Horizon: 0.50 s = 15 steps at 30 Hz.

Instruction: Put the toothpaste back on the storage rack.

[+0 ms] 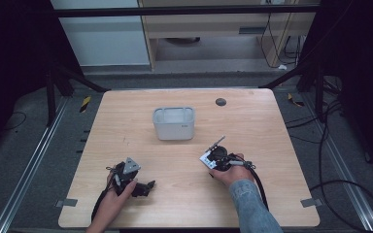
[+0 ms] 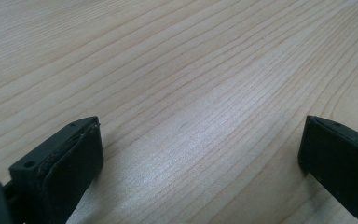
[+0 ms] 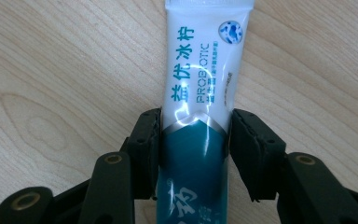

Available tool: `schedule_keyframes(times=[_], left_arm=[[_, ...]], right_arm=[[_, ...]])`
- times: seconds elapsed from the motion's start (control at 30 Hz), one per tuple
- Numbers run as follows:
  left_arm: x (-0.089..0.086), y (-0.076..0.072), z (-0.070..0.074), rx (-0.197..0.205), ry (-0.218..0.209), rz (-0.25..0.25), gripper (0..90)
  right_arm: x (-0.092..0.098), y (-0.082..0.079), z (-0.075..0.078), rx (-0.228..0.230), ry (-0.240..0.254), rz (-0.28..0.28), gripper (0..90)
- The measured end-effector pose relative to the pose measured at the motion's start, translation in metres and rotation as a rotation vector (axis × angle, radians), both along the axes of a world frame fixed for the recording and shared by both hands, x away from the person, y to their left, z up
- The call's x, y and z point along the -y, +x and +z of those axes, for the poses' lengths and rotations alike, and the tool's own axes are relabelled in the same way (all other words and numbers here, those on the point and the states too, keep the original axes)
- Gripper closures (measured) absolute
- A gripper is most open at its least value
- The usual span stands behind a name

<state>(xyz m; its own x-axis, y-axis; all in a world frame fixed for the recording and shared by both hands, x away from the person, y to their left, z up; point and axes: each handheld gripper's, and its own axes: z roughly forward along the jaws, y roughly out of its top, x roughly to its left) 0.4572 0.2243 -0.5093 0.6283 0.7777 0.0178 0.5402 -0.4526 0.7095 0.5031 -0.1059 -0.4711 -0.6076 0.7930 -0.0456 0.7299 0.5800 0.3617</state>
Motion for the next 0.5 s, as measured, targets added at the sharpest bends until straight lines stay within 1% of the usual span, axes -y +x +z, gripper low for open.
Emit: schedule_keyframes(times=[0.07,0.1,0.23,0.33,0.5], left_arm=[[0.0000,0.0000,0.0000,0.000,0.000,0.000,0.0],[0.0000,0.0000,0.0000,0.000,0.000,0.000,0.0],[0.0000,0.0000,0.0000,0.000,0.000,0.000,0.0],[0.0002,0.0000,0.0000,0.000,0.000,-0.002,0.0],[0.0004,0.0000,-0.0001,0.000,-0.001,-0.002,0.0]], right_arm=[[0.0012,0.0013,-0.0002,-0.008,0.007,-0.004,54.4],[0.0022,0.0019,-0.0004,-0.019,0.020,-0.009,55.3],[0.0039,0.0033,-0.0001,-0.035,0.028,-0.002,56.4],[0.0042,0.0042,0.0001,-0.038,0.025,0.006,56.9],[0.0029,0.0052,0.0007,-0.050,0.018,-0.003,58.7]])
